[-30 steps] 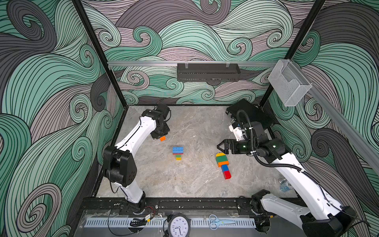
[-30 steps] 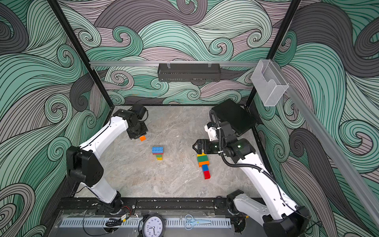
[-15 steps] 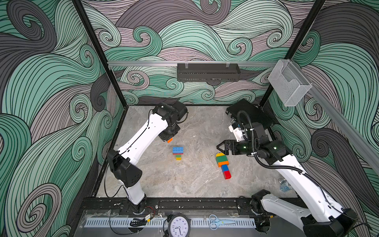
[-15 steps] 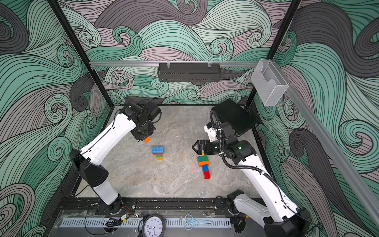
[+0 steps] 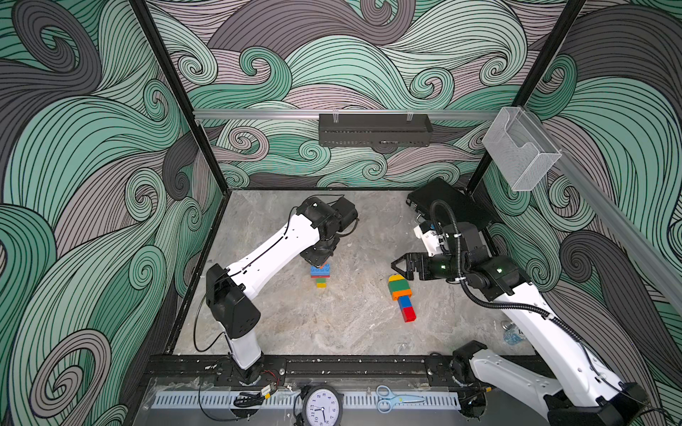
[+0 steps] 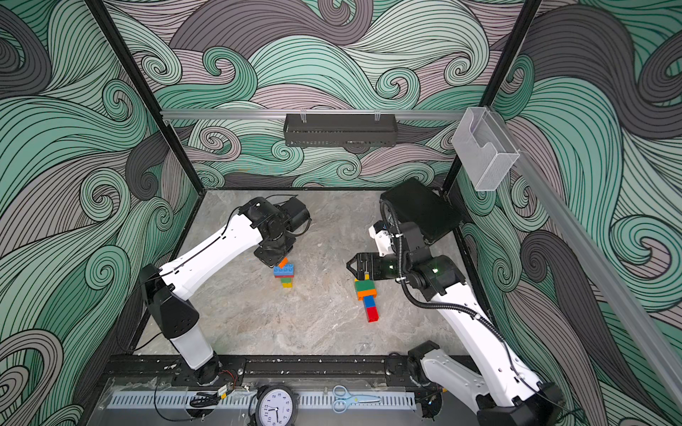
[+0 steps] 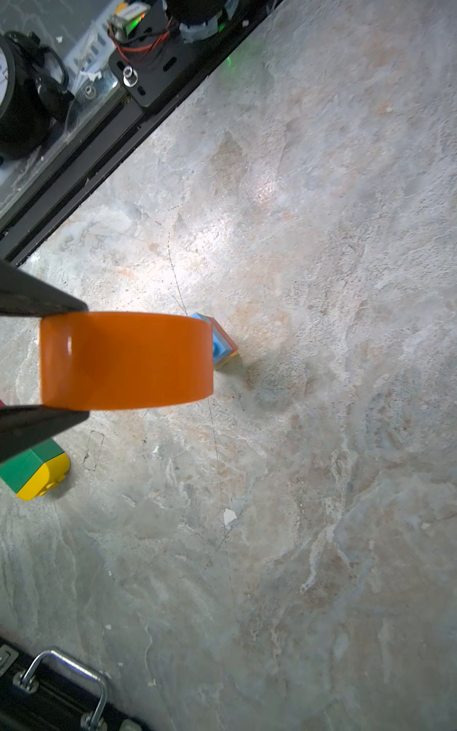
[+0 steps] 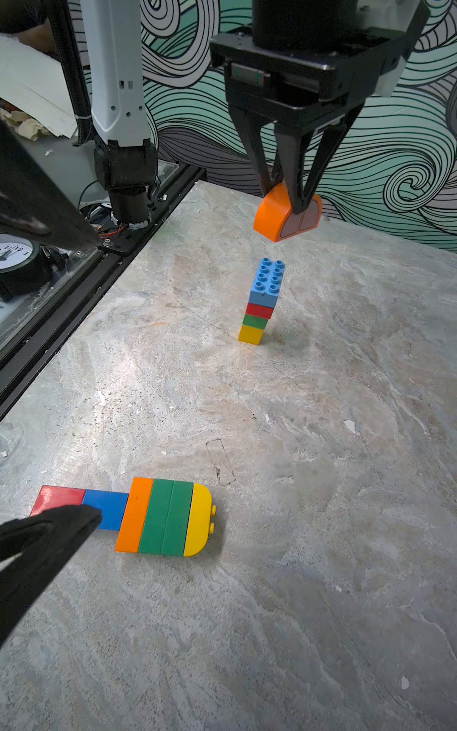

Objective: Assemble an ice cream with lego
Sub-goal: Pick up the lego brick from the center of the board.

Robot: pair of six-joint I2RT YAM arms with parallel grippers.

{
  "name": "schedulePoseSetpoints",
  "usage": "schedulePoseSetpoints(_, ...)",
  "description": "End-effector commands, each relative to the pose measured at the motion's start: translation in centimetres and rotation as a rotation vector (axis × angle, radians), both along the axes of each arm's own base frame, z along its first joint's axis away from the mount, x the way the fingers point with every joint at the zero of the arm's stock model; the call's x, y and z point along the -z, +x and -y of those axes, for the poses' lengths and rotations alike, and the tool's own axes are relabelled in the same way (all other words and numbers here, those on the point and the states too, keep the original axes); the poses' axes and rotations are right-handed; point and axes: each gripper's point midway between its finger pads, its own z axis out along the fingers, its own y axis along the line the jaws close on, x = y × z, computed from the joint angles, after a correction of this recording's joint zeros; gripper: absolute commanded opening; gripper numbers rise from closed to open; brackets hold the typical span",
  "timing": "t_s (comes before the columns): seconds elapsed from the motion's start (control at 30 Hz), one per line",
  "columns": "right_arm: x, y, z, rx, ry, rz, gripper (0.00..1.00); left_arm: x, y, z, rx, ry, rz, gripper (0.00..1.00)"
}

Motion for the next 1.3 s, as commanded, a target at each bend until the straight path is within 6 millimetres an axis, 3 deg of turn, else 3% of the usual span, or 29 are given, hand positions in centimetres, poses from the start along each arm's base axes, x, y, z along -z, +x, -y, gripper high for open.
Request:
schedulePoseSetpoints(0.0, 0.0, -0.3, 0.2, -0.011, 0.000, 0.006, 0.99, -1.6, 0.3, -0.5, -0.124, -0.043, 0.131, 0.00)
schedulePoseSetpoints(0.53, 0.2, -0.2, 0.1, -0.013, -0.002, -0.008, 0.99, 1.2, 0.1, 1.6, -0.224, -0.125, 0.072, 0.00)
schedulePoseSetpoints(1.27, 0.2, -0.2, 0.0, -0.009, 0.006, -0.007, 0.99, 1.7, -0.6, 1.1, -0.307, -0.092, -0.021, 0.00)
